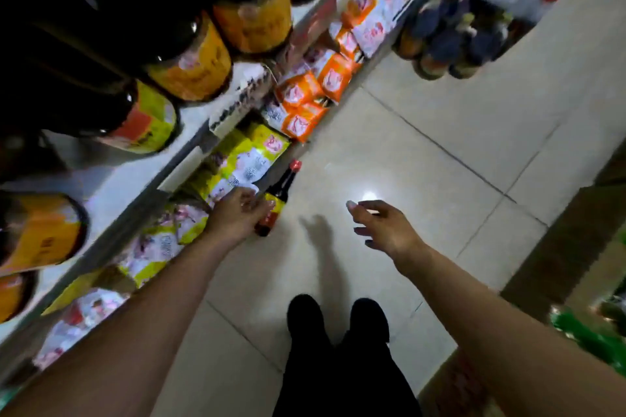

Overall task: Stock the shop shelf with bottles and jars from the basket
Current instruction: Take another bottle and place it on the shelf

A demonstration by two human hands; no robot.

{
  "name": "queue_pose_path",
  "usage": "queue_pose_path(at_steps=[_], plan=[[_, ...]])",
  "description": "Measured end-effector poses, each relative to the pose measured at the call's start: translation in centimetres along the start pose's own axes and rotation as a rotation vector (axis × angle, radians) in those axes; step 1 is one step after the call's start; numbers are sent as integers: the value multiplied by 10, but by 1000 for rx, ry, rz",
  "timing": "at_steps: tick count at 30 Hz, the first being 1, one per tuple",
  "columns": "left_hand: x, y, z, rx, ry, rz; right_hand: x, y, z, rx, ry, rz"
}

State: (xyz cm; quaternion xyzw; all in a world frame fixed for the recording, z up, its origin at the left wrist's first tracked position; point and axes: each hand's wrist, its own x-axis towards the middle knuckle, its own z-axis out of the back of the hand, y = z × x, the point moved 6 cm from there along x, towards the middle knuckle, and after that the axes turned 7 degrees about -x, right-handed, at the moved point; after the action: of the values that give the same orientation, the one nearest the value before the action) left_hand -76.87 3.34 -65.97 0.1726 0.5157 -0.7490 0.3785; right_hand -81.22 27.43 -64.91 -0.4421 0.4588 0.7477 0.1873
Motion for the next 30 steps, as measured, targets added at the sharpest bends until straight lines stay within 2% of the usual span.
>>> queue_pose_path(at_steps=[8,10,14,17,23,27,30], plan=[[131,145,-75,198,21,77,166,-91,-87,-42,139,-78],[155,171,-82,263,-21,53,199,-107,-101,-46,141,-86],[194,209,-88,242,-136,57,243,-125,-120,-12,166,-93],[216,224,-90,243,-180,88,263,-128,-133,38,166,-99],[230,229,-103,448,-138,62,271,-124,-167,68,239,-136],[201,231,-111,319,-94,173,251,-127,-163,55,263,-177],[162,231,-122,330,-5,252,226,-127,-154,60,243,-198]])
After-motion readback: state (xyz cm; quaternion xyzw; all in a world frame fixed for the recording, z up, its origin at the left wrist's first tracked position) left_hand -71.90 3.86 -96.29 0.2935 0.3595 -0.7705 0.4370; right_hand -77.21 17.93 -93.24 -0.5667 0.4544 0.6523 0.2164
